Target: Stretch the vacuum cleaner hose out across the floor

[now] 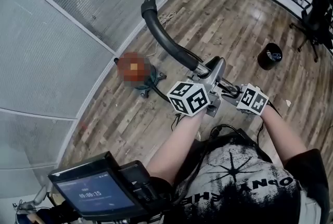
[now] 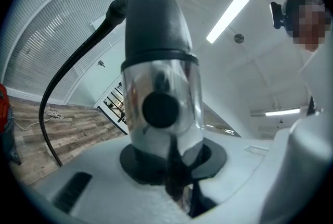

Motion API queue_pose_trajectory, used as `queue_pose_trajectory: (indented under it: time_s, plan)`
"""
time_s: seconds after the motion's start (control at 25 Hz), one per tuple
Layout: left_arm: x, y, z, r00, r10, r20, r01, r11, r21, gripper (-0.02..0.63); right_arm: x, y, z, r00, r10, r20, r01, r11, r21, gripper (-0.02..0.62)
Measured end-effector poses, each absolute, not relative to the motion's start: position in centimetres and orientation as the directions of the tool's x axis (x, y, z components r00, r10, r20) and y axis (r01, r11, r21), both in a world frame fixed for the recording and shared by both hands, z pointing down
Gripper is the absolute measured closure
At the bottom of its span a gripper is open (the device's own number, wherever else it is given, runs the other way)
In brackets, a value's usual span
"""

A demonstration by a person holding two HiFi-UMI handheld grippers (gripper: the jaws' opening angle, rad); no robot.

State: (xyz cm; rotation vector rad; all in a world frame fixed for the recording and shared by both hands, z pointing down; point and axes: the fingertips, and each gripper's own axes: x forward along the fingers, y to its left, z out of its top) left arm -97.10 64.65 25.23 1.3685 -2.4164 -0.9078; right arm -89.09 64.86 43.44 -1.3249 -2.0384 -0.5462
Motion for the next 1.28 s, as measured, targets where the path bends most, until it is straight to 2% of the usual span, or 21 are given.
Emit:
queue_pose_trajectory:
  time_s: [0.4,0.68,1.0,1.28]
  plan:
    - [-90.8,51.7,24.8,-0.55,-0.827,-0.117,-0.7,0.381,0.604,0.526,-83.1,51.7,43.1,-0.292,0.645,0.706,0.918,0.396,0.019,0.541]
    - [-87.9,45.6,25.7,-0.486,-0.868,-0.097,-0.72,0.336,0.608,0.526,-80.0,46.4,43.9,-0.34,0.621,0.706,0.88,0.475,0.005,0.54]
    - [-84.9,38.1,26.6,-0.27,-0.955,-0.122,-0.765,0.135,0.63,0.525,-77.4,40.0,44.7,-0.489,0.483,0.726,0.73,0.682,0.037,0.54]
    - [-79.1,33.3,26.9,-0.013,-0.984,-0.176,-0.742,-0.109,0.661,0.525,-71.7,36.0,44.6,-0.583,0.279,0.763,0.518,0.851,0.085,0.541]
